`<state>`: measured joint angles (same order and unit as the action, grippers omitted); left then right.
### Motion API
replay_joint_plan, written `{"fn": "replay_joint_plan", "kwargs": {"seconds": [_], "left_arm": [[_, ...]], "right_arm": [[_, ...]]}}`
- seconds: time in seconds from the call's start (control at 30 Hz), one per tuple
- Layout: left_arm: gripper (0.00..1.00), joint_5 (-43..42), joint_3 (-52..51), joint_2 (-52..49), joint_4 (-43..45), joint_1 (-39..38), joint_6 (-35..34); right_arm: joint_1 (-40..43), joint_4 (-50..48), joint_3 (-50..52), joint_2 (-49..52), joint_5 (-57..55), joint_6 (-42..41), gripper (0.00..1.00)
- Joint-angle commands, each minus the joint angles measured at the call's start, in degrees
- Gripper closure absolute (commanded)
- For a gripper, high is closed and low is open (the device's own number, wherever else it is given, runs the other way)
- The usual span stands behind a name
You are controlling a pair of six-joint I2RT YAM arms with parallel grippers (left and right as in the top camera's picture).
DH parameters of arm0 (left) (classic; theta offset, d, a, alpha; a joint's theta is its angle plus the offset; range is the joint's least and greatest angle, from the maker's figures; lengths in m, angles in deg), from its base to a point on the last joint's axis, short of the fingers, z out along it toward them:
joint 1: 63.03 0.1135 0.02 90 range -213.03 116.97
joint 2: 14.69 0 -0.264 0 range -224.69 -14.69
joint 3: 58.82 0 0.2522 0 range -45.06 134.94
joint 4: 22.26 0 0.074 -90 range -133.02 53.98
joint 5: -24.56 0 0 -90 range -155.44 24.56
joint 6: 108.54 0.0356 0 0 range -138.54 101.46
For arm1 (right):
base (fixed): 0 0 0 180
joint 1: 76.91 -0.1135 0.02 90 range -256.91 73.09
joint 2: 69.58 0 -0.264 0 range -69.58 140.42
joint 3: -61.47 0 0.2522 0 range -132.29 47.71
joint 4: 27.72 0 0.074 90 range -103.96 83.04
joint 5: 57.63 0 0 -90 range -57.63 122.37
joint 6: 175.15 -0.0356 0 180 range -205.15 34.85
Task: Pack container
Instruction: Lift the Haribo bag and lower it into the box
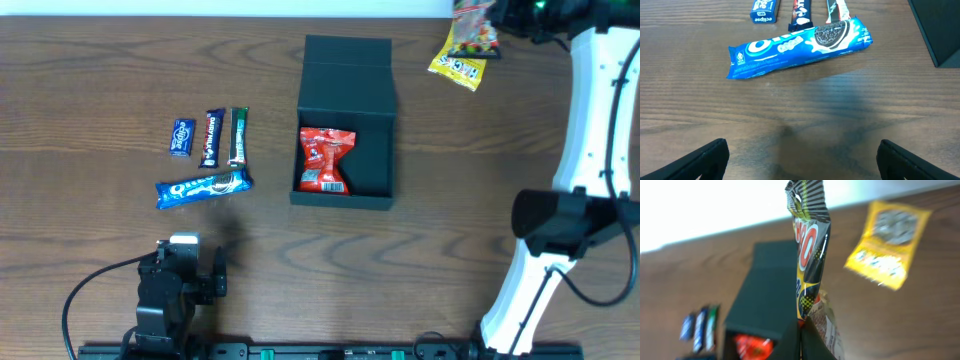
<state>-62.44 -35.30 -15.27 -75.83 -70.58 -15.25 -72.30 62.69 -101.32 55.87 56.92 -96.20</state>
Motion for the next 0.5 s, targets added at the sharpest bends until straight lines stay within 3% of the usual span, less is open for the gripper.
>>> {"fn": "replay_joint_plan", "kwargs": {"seconds": [0.0,0.37,0.47], "left_arm": [[0.05,0.4,-0.5,0.3,-1.0,0.0,0.8],[0.05,0.3,-0.5,0.3,-1.0,0.0,0.8],[0.05,0.3,-0.5,0.3,-1.1,0.0,0.8]], "right_arm": [[-4.3,3.2,-0.6,-4.1,2.3,0.6,0.99],[-13.5,19.3,0.5,-11.2,2.5,1.5,0.99],[-16.0,18.7,4.1,-11.2,5.3,1.5,0.98]]}}
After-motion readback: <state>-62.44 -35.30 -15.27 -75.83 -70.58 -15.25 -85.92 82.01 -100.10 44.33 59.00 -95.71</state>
